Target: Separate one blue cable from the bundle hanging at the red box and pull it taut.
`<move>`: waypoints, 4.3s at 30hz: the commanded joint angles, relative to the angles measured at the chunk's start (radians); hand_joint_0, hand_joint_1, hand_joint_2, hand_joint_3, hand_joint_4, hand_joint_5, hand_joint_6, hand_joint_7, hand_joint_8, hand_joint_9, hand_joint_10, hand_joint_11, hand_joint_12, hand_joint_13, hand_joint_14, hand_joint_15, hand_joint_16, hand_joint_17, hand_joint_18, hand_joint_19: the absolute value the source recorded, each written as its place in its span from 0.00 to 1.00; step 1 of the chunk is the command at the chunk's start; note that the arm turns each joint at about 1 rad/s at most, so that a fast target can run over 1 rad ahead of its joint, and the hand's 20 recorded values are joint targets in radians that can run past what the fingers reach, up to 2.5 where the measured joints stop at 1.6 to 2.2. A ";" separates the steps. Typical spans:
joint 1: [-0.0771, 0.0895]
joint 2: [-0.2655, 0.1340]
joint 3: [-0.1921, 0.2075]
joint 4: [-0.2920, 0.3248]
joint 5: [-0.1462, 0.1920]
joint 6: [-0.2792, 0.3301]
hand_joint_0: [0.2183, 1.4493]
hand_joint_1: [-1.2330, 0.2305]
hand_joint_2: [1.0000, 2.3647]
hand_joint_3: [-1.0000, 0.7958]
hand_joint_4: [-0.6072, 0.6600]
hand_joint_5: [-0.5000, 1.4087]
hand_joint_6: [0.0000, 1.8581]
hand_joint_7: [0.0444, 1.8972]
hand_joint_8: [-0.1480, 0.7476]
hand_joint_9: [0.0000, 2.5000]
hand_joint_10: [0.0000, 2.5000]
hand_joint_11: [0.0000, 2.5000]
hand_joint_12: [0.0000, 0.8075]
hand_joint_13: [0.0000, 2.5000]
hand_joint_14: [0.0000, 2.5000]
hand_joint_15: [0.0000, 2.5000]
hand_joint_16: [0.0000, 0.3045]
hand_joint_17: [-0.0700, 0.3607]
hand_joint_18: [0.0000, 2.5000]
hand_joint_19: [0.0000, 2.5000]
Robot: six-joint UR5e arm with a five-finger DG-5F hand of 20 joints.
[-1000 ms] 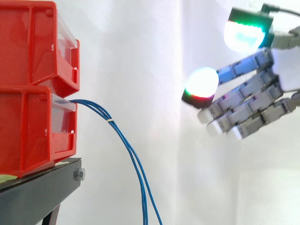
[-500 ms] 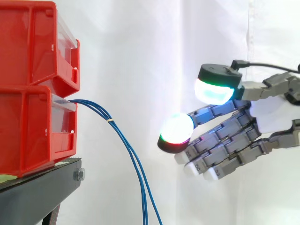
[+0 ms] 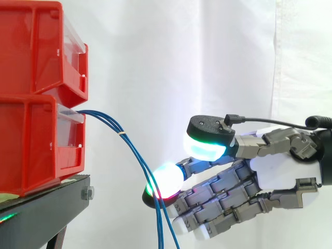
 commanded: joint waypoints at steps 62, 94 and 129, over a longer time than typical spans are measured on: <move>0.113 -0.106 0.112 0.117 0.001 0.123 0.30 0.44 0.00 0.29 0.75 0.20 0.27 0.51 0.54 0.32 0.00 0.15 0.44 0.34 0.01 0.19 0.12 0.35 0.23 0.17; 0.082 -0.103 0.136 0.022 -0.012 0.131 0.32 0.44 0.01 0.33 0.64 0.21 0.28 0.64 0.56 0.37 0.01 0.23 0.45 0.42 0.01 0.28 0.11 0.35 0.25 0.17; 0.082 -0.033 0.164 -0.065 -0.009 0.054 0.37 0.33 0.01 0.36 0.58 0.16 0.51 0.44 0.57 0.40 0.01 0.36 0.45 0.46 0.01 0.35 0.12 0.36 0.28 0.19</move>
